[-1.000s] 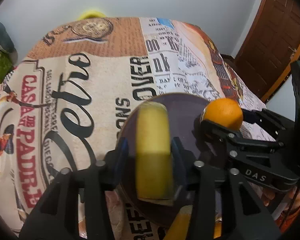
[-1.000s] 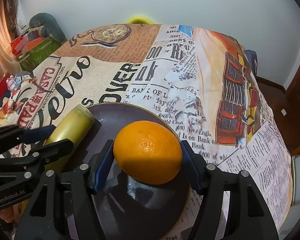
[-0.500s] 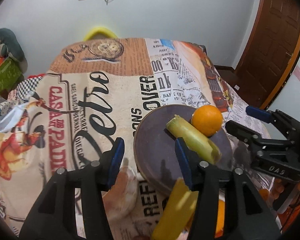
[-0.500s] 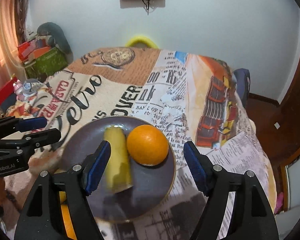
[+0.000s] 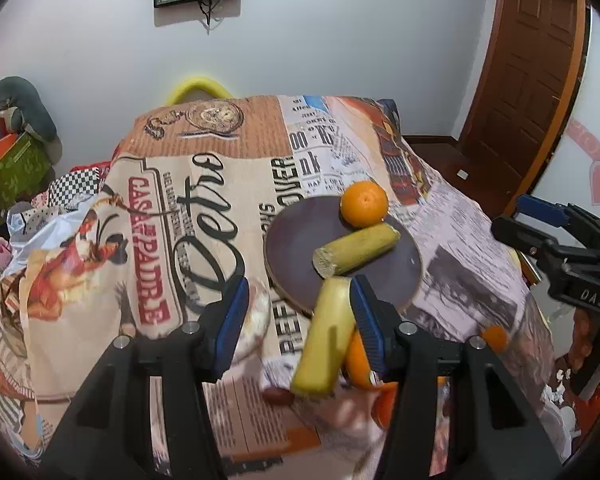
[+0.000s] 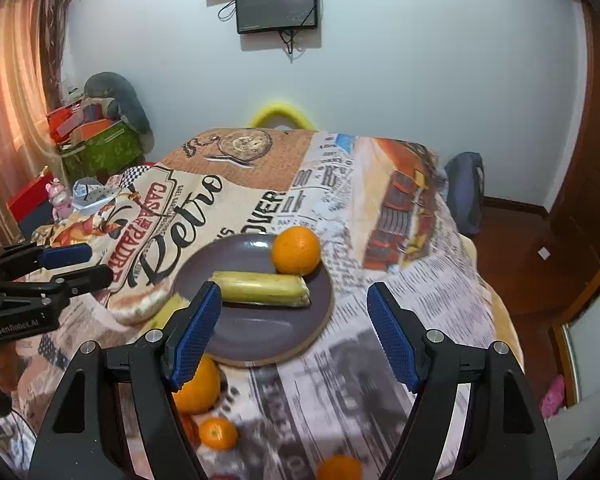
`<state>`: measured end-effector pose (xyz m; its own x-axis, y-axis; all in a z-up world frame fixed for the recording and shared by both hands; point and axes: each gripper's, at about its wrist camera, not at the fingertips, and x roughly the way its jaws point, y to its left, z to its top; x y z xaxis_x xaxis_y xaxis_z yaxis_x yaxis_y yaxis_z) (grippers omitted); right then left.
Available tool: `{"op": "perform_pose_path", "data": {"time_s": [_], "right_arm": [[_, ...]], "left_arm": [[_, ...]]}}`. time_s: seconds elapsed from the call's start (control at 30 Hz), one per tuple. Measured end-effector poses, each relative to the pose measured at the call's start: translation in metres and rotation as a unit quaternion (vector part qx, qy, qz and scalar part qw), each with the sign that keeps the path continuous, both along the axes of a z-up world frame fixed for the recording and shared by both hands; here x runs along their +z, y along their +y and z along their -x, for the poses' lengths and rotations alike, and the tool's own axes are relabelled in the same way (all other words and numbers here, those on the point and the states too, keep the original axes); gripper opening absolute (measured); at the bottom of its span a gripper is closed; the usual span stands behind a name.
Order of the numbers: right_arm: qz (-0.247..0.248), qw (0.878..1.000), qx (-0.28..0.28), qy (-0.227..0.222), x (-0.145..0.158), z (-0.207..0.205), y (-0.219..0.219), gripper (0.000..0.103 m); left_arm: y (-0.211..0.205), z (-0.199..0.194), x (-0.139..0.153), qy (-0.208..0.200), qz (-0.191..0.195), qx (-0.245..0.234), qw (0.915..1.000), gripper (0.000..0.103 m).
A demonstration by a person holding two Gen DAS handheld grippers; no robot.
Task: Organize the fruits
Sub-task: 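Grasp the second green vegetable with the left tool while the right tool grasps a mandarin, then carry the vegetable and mandarin onto the grey plate and release them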
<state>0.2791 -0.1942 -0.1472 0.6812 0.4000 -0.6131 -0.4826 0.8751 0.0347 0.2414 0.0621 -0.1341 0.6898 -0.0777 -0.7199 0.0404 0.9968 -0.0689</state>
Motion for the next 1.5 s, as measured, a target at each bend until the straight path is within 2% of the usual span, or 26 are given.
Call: {"op": "perform_pose_path", "data": {"time_s": [0.3, 0.47, 0.6, 0.8, 0.87, 0.9, 1.03, 1.3, 1.43, 1.47, 1.5], "right_arm": [[0.003, 0.998, -0.041, 0.045, -0.026, 0.02, -0.034, 0.073], [0.027, 0.993, -0.064, 0.09, -0.062, 0.027, -0.047, 0.073], [0.02, 0.988, -0.071, 0.136, -0.087, 0.028, -0.057, 0.073], [0.014, 0.984, -0.062, 0.169, -0.11, 0.028, -0.059, 0.058], [0.012, 0.981, -0.06, 0.182, -0.118, 0.027, -0.06, 0.046], [0.011, 0.981, -0.059, 0.187, -0.121, 0.026, -0.06, 0.044], [0.009, 0.982, -0.058, 0.179, -0.121, 0.026, -0.061, 0.035], [-0.016, 0.983, -0.038, 0.18, -0.118, 0.023, -0.056, 0.035], [-0.022, 0.984, -0.024, 0.176, -0.115, 0.02, -0.048, 0.035], [-0.023, 0.984, -0.022, 0.175, -0.114, 0.02, -0.047, 0.035], [-0.024, 0.984, -0.019, 0.173, -0.113, 0.019, -0.045, 0.035]], "left_arm": [[-0.003, 0.03, -0.021, 0.027, 0.006, -0.005, 0.9996, 0.052], [-0.007, 0.04, -0.034, 0.042, 0.004, -0.01, 0.9991, 0.052], [-0.008, 0.044, -0.043, 0.052, -0.004, -0.012, 0.9985, 0.052], [-0.008, 0.038, -0.058, 0.073, -0.001, -0.011, 0.9973, 0.052], [-0.008, 0.034, -0.062, 0.077, 0.0, -0.011, 0.997, 0.052], [-0.008, 0.031, -0.063, 0.078, -0.001, -0.011, 0.9969, 0.052], [-0.01, 0.018, -0.071, 0.086, -0.003, -0.013, 0.9962, 0.052], [-0.014, -0.002, -0.089, 0.104, -0.012, -0.021, 0.9943, 0.052], [-0.011, -0.004, -0.092, 0.104, -0.001, -0.027, 0.9942, 0.051], [-0.011, -0.005, -0.094, 0.104, 0.0, -0.029, 0.9941, 0.048], [-0.011, -0.006, -0.095, 0.107, 0.005, -0.032, 0.9938, 0.041]]}}
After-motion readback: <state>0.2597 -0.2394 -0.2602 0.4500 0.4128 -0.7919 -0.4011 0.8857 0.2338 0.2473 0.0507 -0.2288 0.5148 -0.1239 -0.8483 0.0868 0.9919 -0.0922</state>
